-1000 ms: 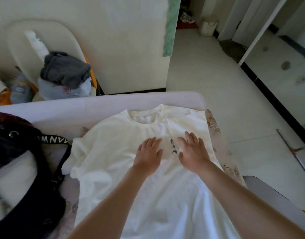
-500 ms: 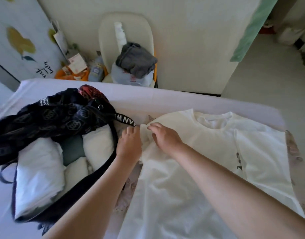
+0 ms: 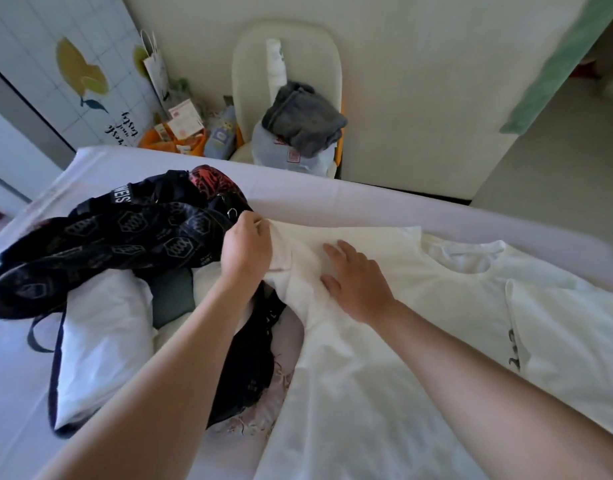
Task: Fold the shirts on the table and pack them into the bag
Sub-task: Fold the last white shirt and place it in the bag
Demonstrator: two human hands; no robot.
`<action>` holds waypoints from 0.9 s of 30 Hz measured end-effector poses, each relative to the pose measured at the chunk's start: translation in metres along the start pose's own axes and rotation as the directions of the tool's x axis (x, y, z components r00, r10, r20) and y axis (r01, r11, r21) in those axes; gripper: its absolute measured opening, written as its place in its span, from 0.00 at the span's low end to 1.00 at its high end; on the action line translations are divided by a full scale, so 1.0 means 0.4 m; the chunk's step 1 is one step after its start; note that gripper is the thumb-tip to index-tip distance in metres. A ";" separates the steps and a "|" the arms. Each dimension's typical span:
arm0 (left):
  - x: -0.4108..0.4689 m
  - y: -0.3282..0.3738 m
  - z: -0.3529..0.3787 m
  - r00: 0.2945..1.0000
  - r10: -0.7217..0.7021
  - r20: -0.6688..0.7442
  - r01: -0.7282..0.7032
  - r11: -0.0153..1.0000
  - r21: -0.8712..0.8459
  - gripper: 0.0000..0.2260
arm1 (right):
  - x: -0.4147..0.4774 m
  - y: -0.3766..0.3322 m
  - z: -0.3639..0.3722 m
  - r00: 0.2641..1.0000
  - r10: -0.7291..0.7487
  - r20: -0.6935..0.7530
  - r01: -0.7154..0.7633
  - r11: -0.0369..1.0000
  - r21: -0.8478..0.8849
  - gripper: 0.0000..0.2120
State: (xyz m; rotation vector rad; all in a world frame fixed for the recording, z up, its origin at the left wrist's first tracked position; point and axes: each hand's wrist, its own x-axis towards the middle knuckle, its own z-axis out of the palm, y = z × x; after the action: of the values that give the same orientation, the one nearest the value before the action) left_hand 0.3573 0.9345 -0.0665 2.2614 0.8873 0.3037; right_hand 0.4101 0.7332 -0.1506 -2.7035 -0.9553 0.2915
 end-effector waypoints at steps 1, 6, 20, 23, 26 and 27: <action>0.014 -0.004 -0.011 0.998 -0.022 0.066 0.018 0.998 0.062 0.11 | -0.005 -0.006 0.007 0.997 0.023 0.067 -0.020 0.998 -0.058 0.30; 0.020 0.029 -0.057 0.886 -0.071 0.459 -0.189 0.848 0.495 0.15 | -0.019 -0.033 -0.010 0.957 0.091 0.275 -0.069 0.994 -0.089 0.28; -0.224 0.161 0.121 0.834 0.214 0.509 -0.157 0.976 -0.154 0.11 | -0.164 0.129 -0.149 0.765 0.617 0.184 -0.598 0.576 0.557 0.25; -0.248 0.047 0.144 0.842 0.267 0.469 -0.357 0.927 0.114 0.22 | -0.200 0.138 -0.095 0.734 0.651 0.194 -0.627 0.540 0.561 0.21; -0.277 -0.030 0.168 0.777 0.224 0.588 -0.431 0.871 0.238 0.34 | -0.191 0.115 -0.065 0.752 0.639 0.163 -0.603 0.566 0.563 0.26; -0.280 -0.042 0.173 0.792 0.259 0.553 -0.439 0.871 0.221 0.30 | -0.181 0.105 -0.060 0.749 0.641 0.164 -0.606 0.565 0.560 0.28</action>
State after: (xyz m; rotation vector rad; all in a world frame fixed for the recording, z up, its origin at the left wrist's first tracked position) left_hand 0.2957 0.8330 -0.1260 2.6382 0.2339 -0.3135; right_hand 0.3859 0.6513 -0.1333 -2.3114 0.1841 0.5317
